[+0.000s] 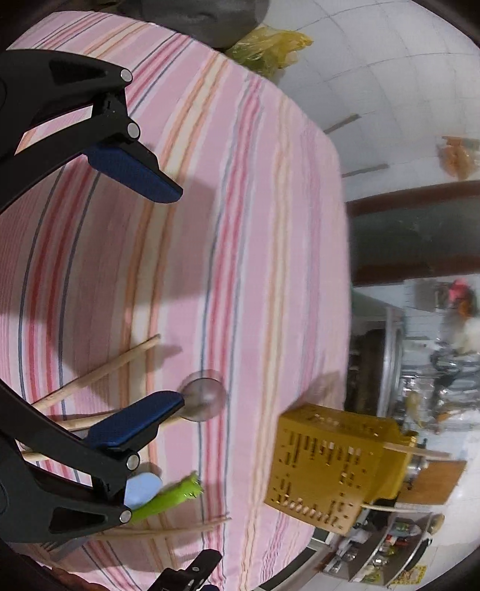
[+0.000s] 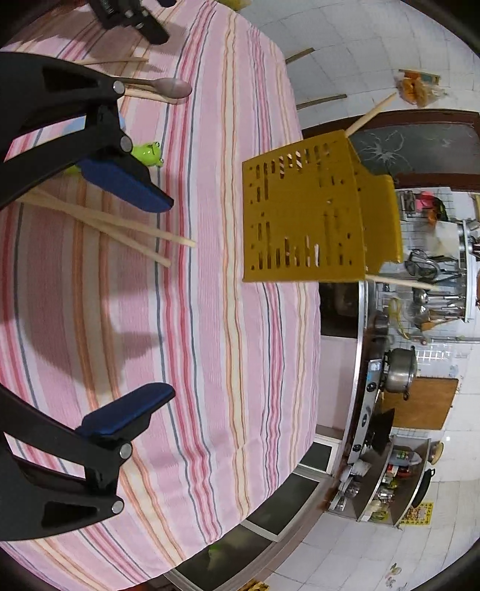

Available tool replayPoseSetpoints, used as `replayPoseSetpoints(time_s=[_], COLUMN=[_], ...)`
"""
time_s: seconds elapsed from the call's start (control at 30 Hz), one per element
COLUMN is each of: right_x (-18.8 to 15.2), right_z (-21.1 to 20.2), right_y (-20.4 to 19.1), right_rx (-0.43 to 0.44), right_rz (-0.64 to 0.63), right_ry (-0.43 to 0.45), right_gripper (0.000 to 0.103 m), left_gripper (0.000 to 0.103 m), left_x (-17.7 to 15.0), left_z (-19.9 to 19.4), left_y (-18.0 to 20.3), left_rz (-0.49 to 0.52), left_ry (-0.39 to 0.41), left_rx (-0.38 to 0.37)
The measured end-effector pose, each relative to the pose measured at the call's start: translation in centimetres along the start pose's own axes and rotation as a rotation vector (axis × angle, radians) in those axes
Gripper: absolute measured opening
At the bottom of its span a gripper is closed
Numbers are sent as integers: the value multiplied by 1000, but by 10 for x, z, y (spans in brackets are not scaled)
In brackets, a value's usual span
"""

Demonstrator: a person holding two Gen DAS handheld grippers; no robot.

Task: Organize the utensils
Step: 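Move both tools back down to the remaining chopsticks on the cloth, then close the right tool on a chopstick while the left tool grasps another chopstick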

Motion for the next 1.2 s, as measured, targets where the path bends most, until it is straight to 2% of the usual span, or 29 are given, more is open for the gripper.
replayPoseSetpoints(time_s=[0.07,0.23,0.3,0.43,0.5,0.57,0.73,0.97,1.1,1.2], right_x=[2,0,0,-1,-1,-2,-6,-11,-12,-15], right_z=[9,30,37,43,43,40,34,26,26,29], right_y=[-6,-16,-18,-19,-18,-16,-3,10,19,24], right_rx=[7,14,24,43,63,84,141,133,128,134], right_rz=[-3,-5,1,6,16,22,57,13,12,25], right_ry=[-38,-111,-140,-169,-173,-170,-166,-171,-168,-173], right_gripper=[90,65,49,32,15,12,12,12,8,8], left_gripper=[98,94,93,91,86,82,78,77,70,60], left_x=[-3,-9,-11,-12,-14,-15,-18,-22,-21,-18], left_z=[5,12,13,15,16,16,17,18,20,21], left_y=[3,10,11,14,16,15,13,17,21,27], left_rz=[-9,-5,-16,-17,-22,-31,-56,-56,-46,-22], left_ry=[-36,-75,-90,-107,-123,-140,-163,-181,-184,-186], left_rx=[-9,20,31,40,24,11,-1,5,13,15])
Point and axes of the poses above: each gripper's, at about its wrist camera, not at the fingertips, and z roughly the way its jaws point, y to its right, x to its top, the point moved 1 cm from there along z, roughly the way its jaws point, and after that the axes turned 5 degrees about x, right-handed, at the moved point
